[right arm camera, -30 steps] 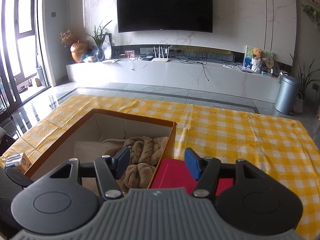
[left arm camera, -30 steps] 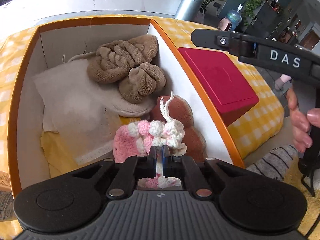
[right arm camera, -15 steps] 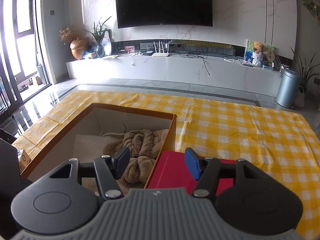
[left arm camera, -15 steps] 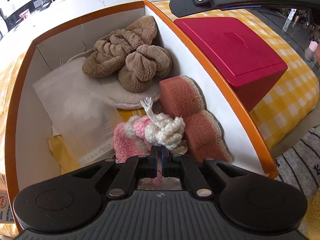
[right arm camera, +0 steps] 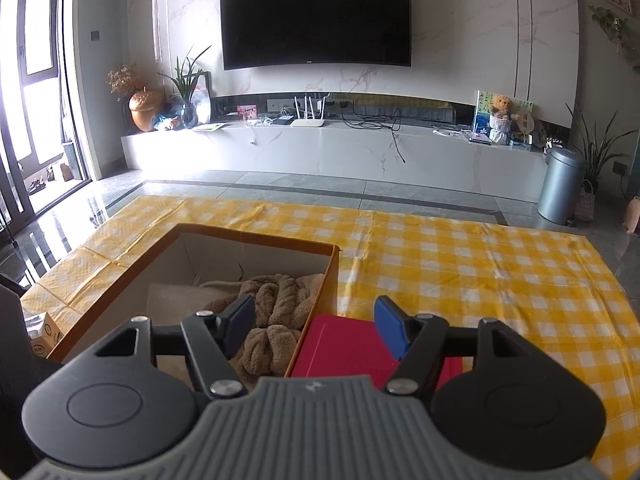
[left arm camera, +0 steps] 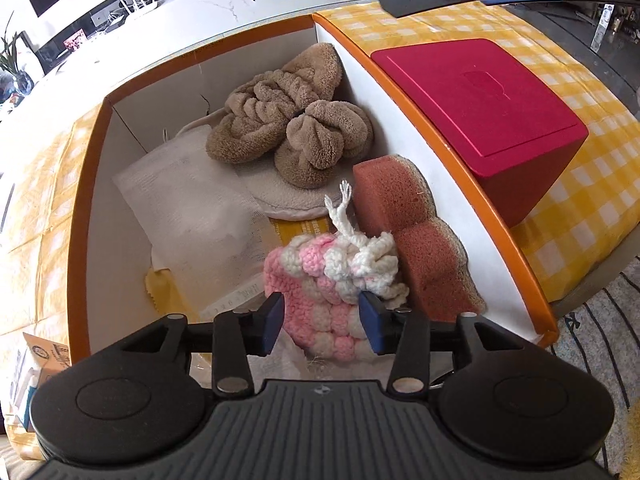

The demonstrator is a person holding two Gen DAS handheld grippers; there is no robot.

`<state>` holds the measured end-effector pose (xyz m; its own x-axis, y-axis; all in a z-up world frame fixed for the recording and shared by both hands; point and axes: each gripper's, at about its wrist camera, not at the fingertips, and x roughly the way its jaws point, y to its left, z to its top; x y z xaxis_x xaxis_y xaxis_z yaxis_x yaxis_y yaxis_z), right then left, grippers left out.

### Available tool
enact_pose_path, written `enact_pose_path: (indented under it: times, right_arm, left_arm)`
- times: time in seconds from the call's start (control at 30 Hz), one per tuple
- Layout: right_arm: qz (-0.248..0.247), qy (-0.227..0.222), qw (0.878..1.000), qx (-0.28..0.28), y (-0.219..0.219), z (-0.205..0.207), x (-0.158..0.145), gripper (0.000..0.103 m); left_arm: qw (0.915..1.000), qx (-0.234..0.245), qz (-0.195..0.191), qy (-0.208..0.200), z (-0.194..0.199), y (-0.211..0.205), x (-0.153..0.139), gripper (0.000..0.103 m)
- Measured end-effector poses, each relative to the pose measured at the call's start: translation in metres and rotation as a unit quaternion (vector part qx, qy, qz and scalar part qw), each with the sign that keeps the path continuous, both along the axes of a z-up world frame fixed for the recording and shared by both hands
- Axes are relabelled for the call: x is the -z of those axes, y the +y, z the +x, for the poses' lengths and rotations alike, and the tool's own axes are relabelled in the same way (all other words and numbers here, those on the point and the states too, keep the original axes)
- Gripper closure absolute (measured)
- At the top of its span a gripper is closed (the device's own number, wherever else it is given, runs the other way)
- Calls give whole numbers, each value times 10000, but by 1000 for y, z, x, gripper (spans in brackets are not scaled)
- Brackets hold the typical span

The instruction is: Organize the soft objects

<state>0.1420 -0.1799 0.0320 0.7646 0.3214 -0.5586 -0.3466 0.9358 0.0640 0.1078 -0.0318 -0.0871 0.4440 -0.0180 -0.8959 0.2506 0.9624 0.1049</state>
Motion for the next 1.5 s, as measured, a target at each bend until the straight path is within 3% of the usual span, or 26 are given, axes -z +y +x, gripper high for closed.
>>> enact_pose_path:
  times: [0.17,0.33,0.43,0.53,0.7,0.73,0.8,0.93,1.03,1.13,1.3,1.5]
  right_arm:
    - [10,-233,9988,427,-20,-16,-17,28]
    - [221,-374,9960,786,-37,-38,-28,24]
    - [300,-397,9956,792,-35,-47,-28,20]
    - [220,-399,9963,724,-25,-53,-25,20]
    - [170,-378,9982,434,-7,-55,-21,20]
    - [169,-377,9982,426,-5,-55,-20,20]
    - [190,-389,9985,348,0,-55,-20,20]
    - [200,-366,9988,243,5,-54,-16,20]
    - [160,-335,9991,204,4,-53,-11,19]
    - [223,-350,9989,239,3,-52,-10,19]
    - [352,-371,9981,330,-1,-51,-9,15]
    - [415,-403,9978,317,-2,-54,-5,15]
  left_arm:
    - [9981,-242,-382,-422,-8,8,-28,45]
    - [9869,-606,-961,-1142,-21,22,-62,38]
    - [9737,-787,-1056,-1860,-33,27,-81,30]
    - [9550,-817,-1126,-2621,-45,30,-96,30]
    - [9323,-867,-1406,-3218,-50,37,-110,23]
    - [9225,-755,-1572,-3444,-52,39,-111,17]
    - [9124,-665,-1695,-3666,-53,39,-111,11]
    - [8891,-752,-1746,-4164,-53,34,-111,10]
    - [8697,-825,-1532,-4619,-59,27,-112,6]
    - [8678,-935,-1214,-4728,-62,18,-114,3]
    - [8715,-1274,-1158,-4591,-60,15,-110,0]
    - [8862,-1159,-1120,-4342,-57,19,-104,0]
